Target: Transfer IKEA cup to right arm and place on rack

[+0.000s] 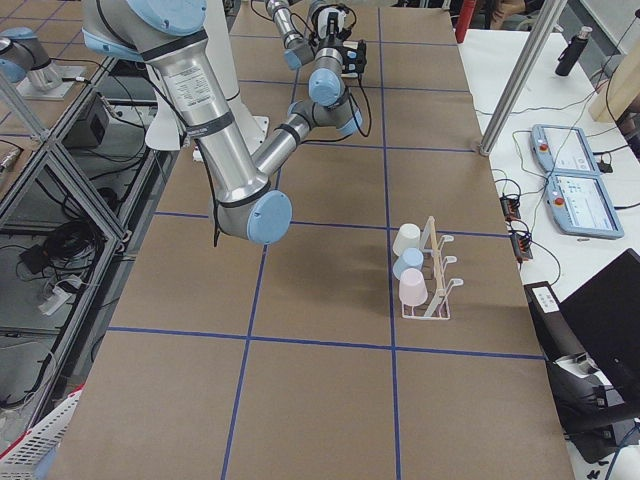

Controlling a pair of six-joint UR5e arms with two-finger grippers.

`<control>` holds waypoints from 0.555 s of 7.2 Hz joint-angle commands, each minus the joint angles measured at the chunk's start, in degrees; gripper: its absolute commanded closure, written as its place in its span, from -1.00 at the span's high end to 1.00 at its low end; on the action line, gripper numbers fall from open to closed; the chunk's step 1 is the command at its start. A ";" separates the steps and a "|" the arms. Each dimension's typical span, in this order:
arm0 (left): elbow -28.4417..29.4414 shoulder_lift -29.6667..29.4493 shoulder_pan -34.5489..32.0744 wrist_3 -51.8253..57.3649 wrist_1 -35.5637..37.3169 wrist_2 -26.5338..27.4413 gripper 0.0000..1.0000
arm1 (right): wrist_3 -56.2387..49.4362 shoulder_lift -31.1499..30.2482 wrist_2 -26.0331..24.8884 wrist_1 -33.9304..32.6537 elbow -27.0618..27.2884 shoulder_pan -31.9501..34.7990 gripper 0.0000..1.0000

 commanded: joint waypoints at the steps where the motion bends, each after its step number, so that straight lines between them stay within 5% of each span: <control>1: 0.63 5.00 -2.83 11.99 0.58 0.00 1.00 | -12.87 -8.47 -3.24 -4.61 -0.58 3.16 -0.57; 4: 1.34 5.28 -15.74 18.05 14.33 -9.88 1.00 | -29.79 -13.36 1.55 -26.43 -0.24 17.28 -0.67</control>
